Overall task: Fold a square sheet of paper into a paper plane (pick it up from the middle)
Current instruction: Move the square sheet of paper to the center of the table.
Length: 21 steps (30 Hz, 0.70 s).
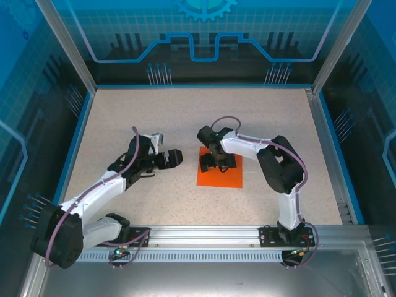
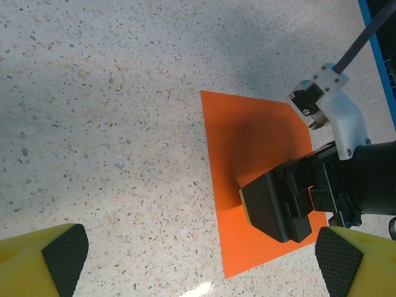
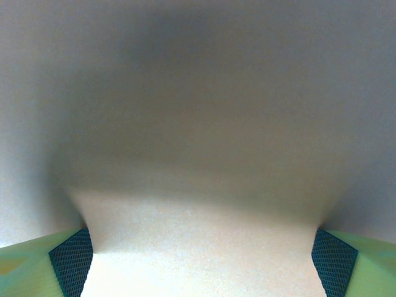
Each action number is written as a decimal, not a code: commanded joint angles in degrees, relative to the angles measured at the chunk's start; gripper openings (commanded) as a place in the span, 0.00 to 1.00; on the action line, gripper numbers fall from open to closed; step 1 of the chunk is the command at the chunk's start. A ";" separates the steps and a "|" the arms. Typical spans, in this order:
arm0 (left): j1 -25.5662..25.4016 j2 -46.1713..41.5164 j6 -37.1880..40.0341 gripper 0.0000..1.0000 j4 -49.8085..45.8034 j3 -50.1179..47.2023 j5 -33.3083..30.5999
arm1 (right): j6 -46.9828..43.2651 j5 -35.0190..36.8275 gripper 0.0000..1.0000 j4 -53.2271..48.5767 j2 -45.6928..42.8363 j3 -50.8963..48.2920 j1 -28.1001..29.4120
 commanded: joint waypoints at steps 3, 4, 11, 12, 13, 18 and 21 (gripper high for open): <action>-0.29 -0.70 1.69 0.98 -1.00 1.42 -0.85 | -8.83 -1.51 0.94 1.66 4.20 1.92 1.19; -0.28 -0.60 1.66 0.99 -0.93 1.50 -0.87 | -9.36 -0.79 0.94 1.20 4.09 2.19 1.19; -0.29 -0.16 1.44 0.99 -0.38 1.59 -0.85 | -4.96 -0.59 0.97 1.67 -0.81 3.15 0.44; -0.29 -0.02 1.35 0.98 -0.37 1.75 -0.76 | -4.04 0.29 0.97 1.52 -1.19 3.57 0.34; -0.29 0.12 1.30 0.99 -0.45 1.85 -0.67 | -2.83 1.66 0.98 0.47 -1.17 4.28 0.10; -0.29 -0.03 1.47 0.99 -0.97 2.08 -0.59 | 1.81 3.25 0.99 0.03 -0.88 4.08 -0.95; -0.29 -0.02 1.50 0.99 -0.81 2.12 -0.51 | 3.14 2.91 0.99 -1.06 0.95 4.76 -1.29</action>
